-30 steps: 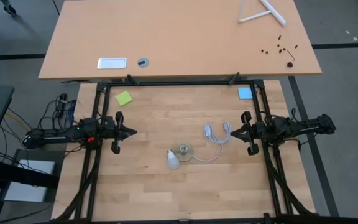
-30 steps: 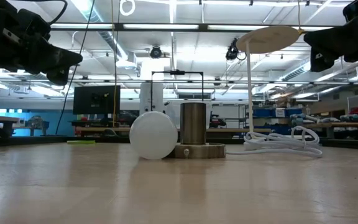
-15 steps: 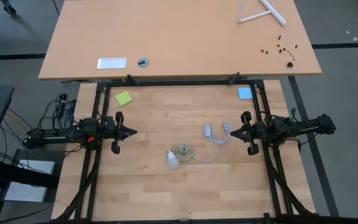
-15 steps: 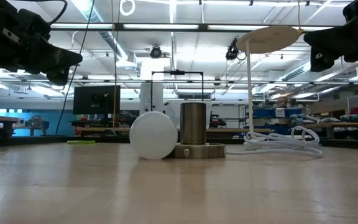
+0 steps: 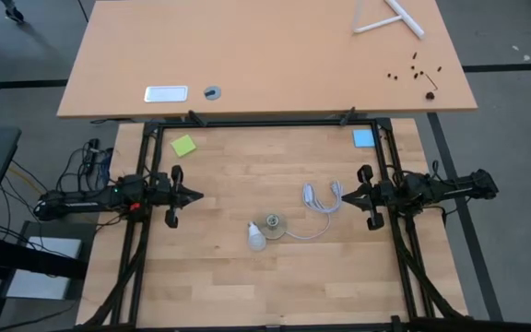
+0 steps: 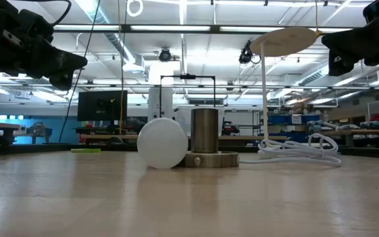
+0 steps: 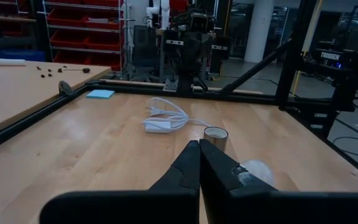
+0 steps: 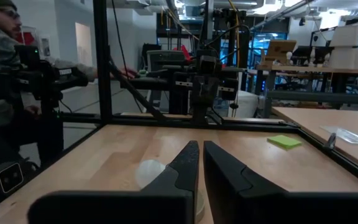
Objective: Screw lightbulb
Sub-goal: Return to Home Position
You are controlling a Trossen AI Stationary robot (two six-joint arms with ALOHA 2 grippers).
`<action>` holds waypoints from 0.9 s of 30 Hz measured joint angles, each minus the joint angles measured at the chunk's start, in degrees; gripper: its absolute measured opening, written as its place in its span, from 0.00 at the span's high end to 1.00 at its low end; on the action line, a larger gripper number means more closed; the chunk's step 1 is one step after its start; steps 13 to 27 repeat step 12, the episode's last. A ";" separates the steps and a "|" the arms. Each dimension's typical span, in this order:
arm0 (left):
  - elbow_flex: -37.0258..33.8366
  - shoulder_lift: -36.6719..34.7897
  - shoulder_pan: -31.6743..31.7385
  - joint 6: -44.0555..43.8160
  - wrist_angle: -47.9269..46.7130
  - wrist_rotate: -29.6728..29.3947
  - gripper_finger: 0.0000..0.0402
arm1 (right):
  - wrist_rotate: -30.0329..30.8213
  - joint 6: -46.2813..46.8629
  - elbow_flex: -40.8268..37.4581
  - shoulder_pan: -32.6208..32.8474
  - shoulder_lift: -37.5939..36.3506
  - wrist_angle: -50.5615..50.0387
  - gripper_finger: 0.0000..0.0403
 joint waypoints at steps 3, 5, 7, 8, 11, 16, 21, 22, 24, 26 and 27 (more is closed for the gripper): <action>0.00 0.00 0.00 0.00 0.01 0.00 0.99 | 0.00 -0.01 0.00 0.00 0.00 0.02 0.91; 0.00 0.00 0.00 0.00 0.00 -0.02 0.99 | 0.00 -0.01 0.00 0.00 0.00 0.00 0.91; 0.00 0.00 0.01 0.00 -0.02 0.00 0.99 | 0.00 -0.01 0.00 0.00 0.00 0.00 0.91; 0.00 0.01 0.01 0.00 -0.02 -0.01 0.99 | 0.00 -0.01 0.00 0.00 0.00 0.00 0.91; 0.00 0.00 0.00 0.00 0.01 -0.01 0.99 | 0.00 0.00 0.00 0.00 0.00 0.01 0.92; 0.00 0.01 0.02 0.00 0.00 -0.02 0.99 | 0.00 -0.01 0.00 0.00 0.00 0.00 0.92; 0.00 0.01 0.02 0.00 0.00 -0.02 0.99 | 0.00 -0.01 0.00 0.00 0.00 0.00 0.92; 0.00 0.01 0.02 0.00 0.00 -0.02 0.99 | 0.00 -0.01 0.00 0.00 0.00 0.00 0.92; 0.00 0.01 0.02 0.00 0.00 -0.02 0.99 | 0.00 -0.01 0.00 0.00 0.00 0.00 0.92; 0.00 0.01 0.02 0.00 0.00 -0.02 0.99 | 0.00 -0.01 0.00 0.00 0.00 0.00 0.92; 0.00 0.01 0.02 0.00 0.00 -0.02 0.99 | 0.00 -0.01 0.00 0.00 0.00 0.00 0.92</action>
